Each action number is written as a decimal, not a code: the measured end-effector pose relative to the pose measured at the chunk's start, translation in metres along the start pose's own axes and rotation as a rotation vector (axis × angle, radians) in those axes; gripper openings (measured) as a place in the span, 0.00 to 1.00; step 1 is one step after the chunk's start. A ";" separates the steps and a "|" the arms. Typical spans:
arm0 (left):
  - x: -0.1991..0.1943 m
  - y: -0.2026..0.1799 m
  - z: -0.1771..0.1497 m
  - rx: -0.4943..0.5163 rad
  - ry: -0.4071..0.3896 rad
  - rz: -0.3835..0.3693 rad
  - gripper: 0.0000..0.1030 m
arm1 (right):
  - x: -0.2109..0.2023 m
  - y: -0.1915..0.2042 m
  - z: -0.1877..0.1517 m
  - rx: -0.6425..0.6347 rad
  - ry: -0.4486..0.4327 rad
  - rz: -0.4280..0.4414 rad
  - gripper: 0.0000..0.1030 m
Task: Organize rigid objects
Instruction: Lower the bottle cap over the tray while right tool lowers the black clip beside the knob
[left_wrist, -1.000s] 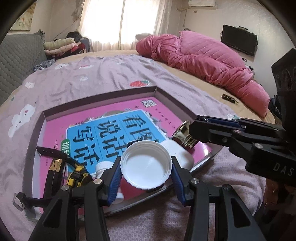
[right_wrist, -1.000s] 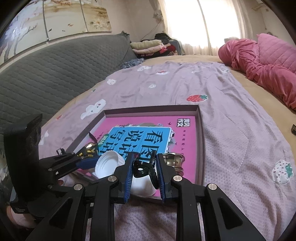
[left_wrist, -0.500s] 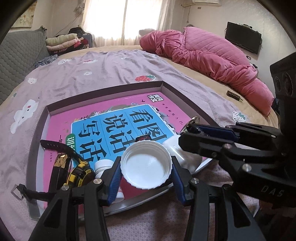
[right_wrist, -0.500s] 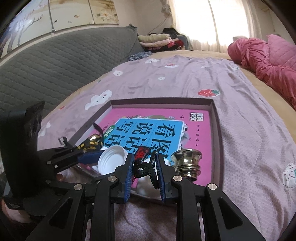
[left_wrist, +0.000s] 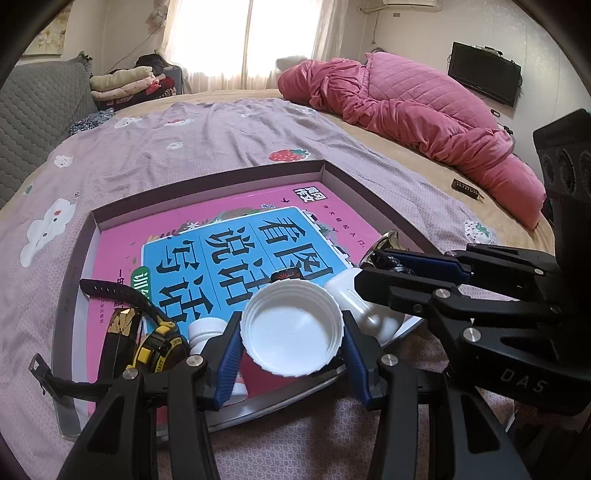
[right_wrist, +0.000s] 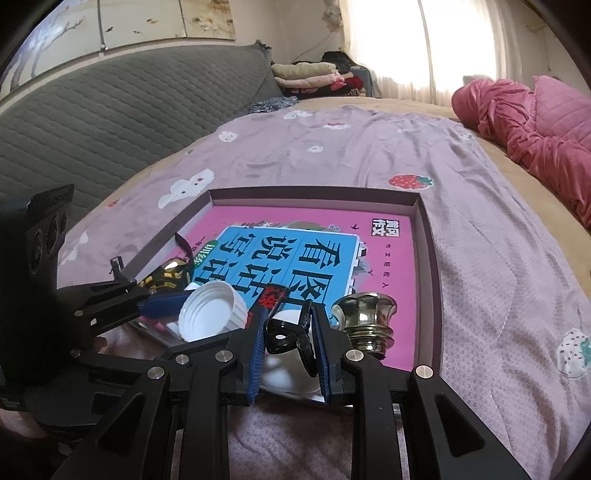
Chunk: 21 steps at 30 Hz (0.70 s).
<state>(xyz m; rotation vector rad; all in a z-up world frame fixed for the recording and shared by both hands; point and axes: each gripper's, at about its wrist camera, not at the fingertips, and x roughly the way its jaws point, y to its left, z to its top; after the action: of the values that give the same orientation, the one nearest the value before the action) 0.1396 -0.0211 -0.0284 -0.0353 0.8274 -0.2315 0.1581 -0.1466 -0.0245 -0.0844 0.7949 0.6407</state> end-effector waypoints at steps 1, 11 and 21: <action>0.000 0.000 0.000 0.000 0.000 0.000 0.48 | 0.000 -0.001 0.000 0.002 0.002 0.002 0.24; 0.000 -0.002 -0.001 -0.002 -0.002 0.007 0.48 | 0.003 -0.006 -0.001 0.013 0.012 -0.027 0.24; -0.001 -0.003 -0.002 -0.003 -0.001 0.003 0.48 | 0.010 -0.007 -0.004 -0.014 0.052 -0.070 0.24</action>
<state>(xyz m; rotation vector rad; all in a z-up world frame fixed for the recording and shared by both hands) 0.1368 -0.0235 -0.0291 -0.0374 0.8267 -0.2272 0.1645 -0.1485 -0.0350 -0.1414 0.8339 0.5795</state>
